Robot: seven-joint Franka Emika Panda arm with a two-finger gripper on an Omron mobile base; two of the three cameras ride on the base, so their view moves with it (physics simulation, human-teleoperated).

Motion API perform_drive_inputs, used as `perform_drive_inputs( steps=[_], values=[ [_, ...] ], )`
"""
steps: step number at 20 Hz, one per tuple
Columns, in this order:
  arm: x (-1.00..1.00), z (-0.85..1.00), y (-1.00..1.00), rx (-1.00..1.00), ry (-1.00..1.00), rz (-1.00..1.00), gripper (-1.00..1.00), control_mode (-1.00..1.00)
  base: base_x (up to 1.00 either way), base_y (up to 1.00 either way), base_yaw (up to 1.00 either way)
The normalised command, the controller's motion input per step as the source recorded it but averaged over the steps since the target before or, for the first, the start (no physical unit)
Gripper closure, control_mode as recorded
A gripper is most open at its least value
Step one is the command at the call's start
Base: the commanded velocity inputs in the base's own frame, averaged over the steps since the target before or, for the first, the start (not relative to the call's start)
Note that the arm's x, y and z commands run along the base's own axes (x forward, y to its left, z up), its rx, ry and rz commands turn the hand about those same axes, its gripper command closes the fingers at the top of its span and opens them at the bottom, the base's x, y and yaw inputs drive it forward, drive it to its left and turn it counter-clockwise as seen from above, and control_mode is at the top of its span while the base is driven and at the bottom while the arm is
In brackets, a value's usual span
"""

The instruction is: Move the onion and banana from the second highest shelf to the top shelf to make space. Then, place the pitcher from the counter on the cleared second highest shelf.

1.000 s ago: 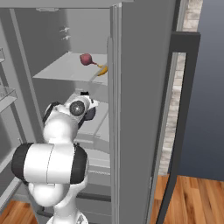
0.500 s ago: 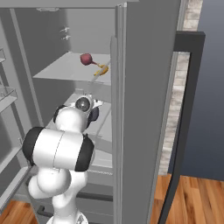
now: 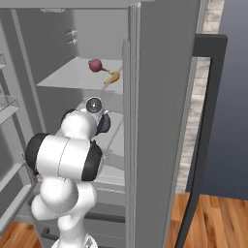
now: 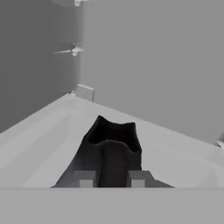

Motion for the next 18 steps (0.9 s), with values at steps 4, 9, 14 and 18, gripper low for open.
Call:
perform_drive_inputs(
  steps=[4,9,14,18],
  values=[
    [-0.11,-0.18,0.7,-0.08,-0.03,-0.16,1.0,-1.0,0.0,0.0,0.0],
    [-0.09,-0.32,0.4,-0.07,0.0,-0.18,1.0,-1.0,0.0,0.0,0.0],
    [0.17,-0.33,0.12,-0.01,0.0,-0.17,1.0,-1.0,0.0,0.0,0.0],
    [0.26,-0.61,0.0,0.06,0.0,-0.09,1.0,-1.0,0.0,0.0,0.0]
  ],
)
